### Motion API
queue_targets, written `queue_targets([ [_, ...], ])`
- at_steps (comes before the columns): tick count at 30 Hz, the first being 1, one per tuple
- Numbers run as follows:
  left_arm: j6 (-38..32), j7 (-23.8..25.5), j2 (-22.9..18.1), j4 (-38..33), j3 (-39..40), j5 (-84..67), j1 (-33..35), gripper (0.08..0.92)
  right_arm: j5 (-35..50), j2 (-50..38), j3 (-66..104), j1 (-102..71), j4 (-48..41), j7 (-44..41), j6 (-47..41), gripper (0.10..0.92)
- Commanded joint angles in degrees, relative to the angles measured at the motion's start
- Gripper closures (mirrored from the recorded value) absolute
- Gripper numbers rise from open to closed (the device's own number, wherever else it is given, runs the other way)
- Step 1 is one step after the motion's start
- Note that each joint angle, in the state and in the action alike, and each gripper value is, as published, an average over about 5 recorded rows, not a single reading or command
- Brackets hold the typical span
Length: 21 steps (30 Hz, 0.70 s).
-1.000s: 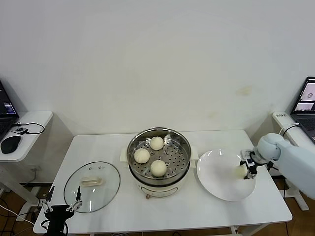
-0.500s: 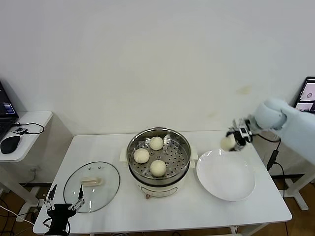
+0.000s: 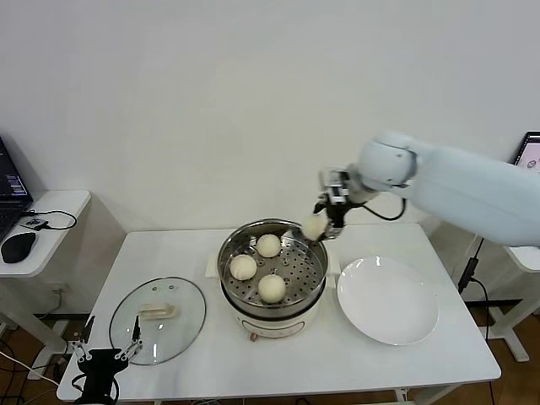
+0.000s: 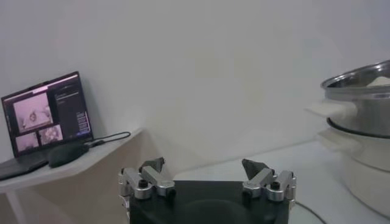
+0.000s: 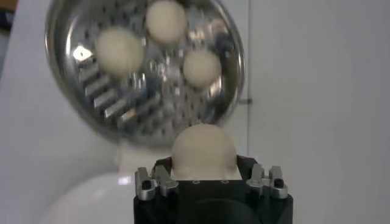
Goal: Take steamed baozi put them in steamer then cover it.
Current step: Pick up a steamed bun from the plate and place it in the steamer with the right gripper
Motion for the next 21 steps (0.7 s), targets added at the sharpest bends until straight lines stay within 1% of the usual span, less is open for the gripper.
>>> queue_targets([
  [1, -0.06, 0.02, 0.08, 0.01, -0.44, -0.37, -0.07, 0.177, 7.33, 11.37, -3.44, -3.17, -3.51, 6.10, -7.84, 0.356],
  [8, -0.07, 0.04, -0.04, 0.52, -0.43, -0.62, -0.61, 0.177, 2.47, 10.76, -3.51, -7.65, -5.77, 6.73, -8.25, 0.356],
  [21, -0.07, 0.05, -0.34, 0.96, -0.07, -0.51, -1.19, 0.177, -0.95, 9.55, -2.61, -11.37, -7.01, 6.80, -8.19, 0.355],
])
